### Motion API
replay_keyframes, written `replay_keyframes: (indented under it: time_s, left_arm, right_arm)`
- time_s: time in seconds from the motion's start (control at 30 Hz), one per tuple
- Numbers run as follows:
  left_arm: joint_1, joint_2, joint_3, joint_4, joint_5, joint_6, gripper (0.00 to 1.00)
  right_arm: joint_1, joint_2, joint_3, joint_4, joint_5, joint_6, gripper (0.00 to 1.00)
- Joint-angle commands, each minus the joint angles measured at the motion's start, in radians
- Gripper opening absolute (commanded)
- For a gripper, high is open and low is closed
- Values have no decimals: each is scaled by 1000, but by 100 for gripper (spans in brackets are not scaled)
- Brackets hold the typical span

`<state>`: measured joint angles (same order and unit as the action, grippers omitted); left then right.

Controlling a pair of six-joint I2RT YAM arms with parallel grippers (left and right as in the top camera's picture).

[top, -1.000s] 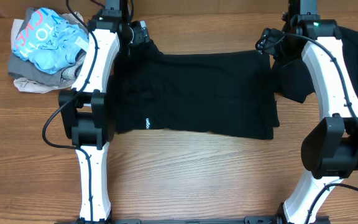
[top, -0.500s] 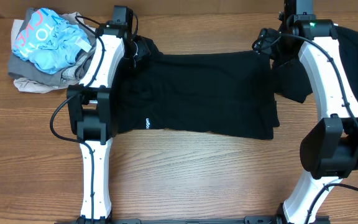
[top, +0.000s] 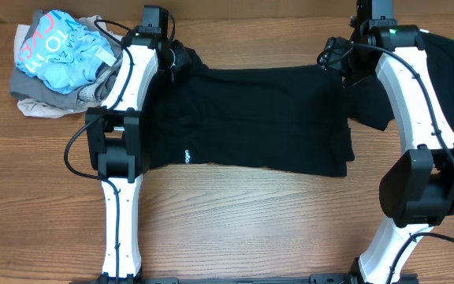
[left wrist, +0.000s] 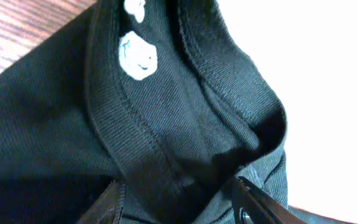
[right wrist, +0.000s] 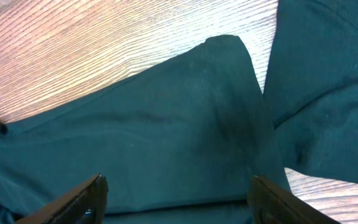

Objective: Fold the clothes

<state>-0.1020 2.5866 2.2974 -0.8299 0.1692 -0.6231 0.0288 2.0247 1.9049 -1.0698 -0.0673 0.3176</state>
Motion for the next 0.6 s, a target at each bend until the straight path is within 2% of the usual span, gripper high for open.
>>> replay_keyframes:
  time_s: [0.0, 0.17, 0.3, 0.57]
  left_arm:
    - [16, 26, 21, 22, 21, -13, 58]
    - [23, 23, 23, 14, 48, 6, 57]
    - [29, 16, 24, 6, 88, 69, 53]
    - [37, 17, 24, -6, 43, 89, 39]
  right_arm:
    - [5, -3, -14, 7, 15, 1, 77]
    - [5, -2, -20, 11, 15, 1, 76]
    - [5, -2, -21, 18, 15, 1, 76]
    - [5, -2, -21, 21, 15, 1, 76]
